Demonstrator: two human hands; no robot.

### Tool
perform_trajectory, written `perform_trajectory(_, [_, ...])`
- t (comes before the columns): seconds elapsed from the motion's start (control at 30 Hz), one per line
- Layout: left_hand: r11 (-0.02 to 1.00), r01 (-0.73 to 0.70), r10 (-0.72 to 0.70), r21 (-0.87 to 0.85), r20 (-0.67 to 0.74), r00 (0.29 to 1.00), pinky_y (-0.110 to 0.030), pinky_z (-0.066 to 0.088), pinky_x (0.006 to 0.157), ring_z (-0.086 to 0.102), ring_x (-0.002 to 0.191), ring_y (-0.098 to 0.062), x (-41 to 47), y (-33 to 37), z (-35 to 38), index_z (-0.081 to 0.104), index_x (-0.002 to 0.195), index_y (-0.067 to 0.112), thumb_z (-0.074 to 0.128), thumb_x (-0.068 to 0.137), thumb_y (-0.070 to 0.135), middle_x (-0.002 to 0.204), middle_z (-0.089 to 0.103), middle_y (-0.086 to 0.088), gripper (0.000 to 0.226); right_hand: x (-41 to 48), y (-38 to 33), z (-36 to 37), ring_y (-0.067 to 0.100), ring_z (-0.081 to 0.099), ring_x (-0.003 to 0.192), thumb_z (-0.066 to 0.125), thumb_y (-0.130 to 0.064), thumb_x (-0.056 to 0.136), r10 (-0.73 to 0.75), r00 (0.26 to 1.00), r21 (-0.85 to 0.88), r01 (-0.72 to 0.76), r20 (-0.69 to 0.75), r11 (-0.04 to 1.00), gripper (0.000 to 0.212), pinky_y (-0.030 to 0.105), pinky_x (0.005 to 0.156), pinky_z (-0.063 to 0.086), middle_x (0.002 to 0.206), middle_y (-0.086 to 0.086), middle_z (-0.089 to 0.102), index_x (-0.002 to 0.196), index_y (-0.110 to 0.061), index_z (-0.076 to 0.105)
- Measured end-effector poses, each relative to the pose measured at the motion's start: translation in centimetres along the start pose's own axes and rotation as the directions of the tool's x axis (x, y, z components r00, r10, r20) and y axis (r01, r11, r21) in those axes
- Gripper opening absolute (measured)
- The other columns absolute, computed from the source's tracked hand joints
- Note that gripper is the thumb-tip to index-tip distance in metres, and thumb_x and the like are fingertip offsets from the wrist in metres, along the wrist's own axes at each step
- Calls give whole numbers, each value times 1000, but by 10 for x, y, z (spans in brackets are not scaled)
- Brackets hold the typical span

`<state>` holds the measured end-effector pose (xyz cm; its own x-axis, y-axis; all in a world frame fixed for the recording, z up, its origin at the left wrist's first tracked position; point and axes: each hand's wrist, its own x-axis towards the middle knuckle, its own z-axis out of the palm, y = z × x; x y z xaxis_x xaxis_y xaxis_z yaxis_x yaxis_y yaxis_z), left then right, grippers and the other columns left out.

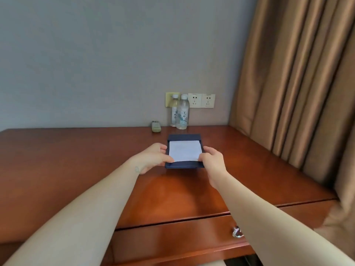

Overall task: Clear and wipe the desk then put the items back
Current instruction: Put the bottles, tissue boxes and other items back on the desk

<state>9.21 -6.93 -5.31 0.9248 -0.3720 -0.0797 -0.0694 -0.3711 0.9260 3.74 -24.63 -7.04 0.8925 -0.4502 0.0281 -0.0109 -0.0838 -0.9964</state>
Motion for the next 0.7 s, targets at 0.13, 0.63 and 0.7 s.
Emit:
perform_trajectory(0.13, [998,36,-31,57,-95,995,-24,52,83,61,99,-15,10,-26,-30,41,139,2,67,86,2,111,61,-4,60,19,11,38,15,49,104,48,-4,91,-74,989,-223,102,130,969,50,23,85,39,136,2,54,140,-15,50])
perform_trajectory(0.63, [772,105,25,627,-195,980,-41,30,113,32,135,-19,44,-86,-127,45,143,27,64,83,58,147,40,1,70,85,18,142,18,35,139,66,-36,89,-276,734,-492,638,620,592,41,24,111,26,152,1,39,127,-19,64])
perform_trajectory(0.7, [701,87,90,707,-209,974,-39,35,110,39,132,-18,51,-85,-131,49,141,23,61,85,59,143,46,-2,67,93,17,146,18,26,144,64,-41,90,-252,700,-501,674,668,543,49,31,116,21,157,-1,30,134,-20,57])
